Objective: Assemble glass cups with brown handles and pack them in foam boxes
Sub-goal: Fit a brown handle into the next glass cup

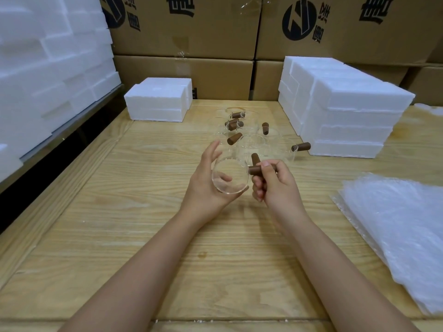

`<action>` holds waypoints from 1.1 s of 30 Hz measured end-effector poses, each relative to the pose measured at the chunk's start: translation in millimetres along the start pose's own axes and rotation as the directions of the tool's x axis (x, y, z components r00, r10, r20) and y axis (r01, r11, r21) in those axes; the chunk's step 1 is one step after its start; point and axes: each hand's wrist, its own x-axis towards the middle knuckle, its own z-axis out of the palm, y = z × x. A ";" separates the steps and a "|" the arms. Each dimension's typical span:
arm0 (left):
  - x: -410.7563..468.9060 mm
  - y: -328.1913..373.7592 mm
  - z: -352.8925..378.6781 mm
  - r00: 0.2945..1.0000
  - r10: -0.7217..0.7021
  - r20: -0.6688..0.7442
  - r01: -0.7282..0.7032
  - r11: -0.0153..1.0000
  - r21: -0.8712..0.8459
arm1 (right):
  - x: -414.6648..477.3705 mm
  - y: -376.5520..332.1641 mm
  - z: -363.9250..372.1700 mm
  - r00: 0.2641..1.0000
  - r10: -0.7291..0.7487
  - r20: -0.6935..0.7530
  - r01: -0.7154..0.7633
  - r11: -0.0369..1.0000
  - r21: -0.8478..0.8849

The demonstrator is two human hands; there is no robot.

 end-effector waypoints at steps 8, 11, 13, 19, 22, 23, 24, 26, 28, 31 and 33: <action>7.2 10.3 -8.6 0.889 -0.439 0.132 0.426 0.685 -0.590 | 0.0 -4.4 -2.6 0.970 -0.236 -0.055 0.235 0.972 -0.021; 5.9 17.4 -11.0 0.811 -0.419 0.408 0.571 0.415 -0.708 | -0.5 -3.3 -3.0 0.949 -0.314 -0.026 0.309 0.945 -0.110; 3.7 18.3 -11.0 0.805 -0.353 0.476 0.589 0.393 -0.706 | -1.1 -1.2 -2.9 0.939 -0.344 -0.006 0.339 0.928 -0.154; 3.8 13.5 -12.6 0.836 -0.306 0.455 0.544 0.366 -0.755 | -4.0 0.6 0.7 0.940 -0.342 -0.009 0.340 0.936 -0.088; 4.8 14.5 -12.0 0.852 -0.299 0.429 0.518 0.370 -0.771 | -12.1 7.7 10.8 0.935 -0.322 -0.145 0.320 0.947 -0.039; 5.0 14.3 -12.1 0.859 -0.301 0.413 0.505 0.377 -0.776 | -15.5 10.5 15.0 0.929 -0.319 -0.189 0.317 0.948 -0.041; 5.0 14.2 -12.4 0.865 -0.305 0.398 0.494 0.380 -0.782 | -18.2 12.7 18.7 0.923 -0.314 -0.221 0.313 0.949 -0.040; 5.2 13.2 -13.0 0.873 -0.320 0.367 0.475 0.388 -0.790 | -21.1 14.2 23.0 0.915 -0.308 -0.259 0.317 0.948 -0.010; 5.8 11.6 -12.5 0.882 -0.326 0.340 0.458 0.427 -0.780 | -21.2 14.2 23.8 0.912 -0.327 -0.247 0.329 0.944 -0.033; 5.5 12.2 -9.8 0.899 -0.321 0.297 0.430 0.525 -0.734 | -22.8 15.9 26.8 0.923 -0.348 -0.165 0.320 0.931 -0.173; 4.8 13.4 -7.8 0.906 -0.331 0.263 0.414 0.577 -0.704 | -23.5 17.5 28.5 0.934 -0.319 -0.160 0.291 0.940 -0.177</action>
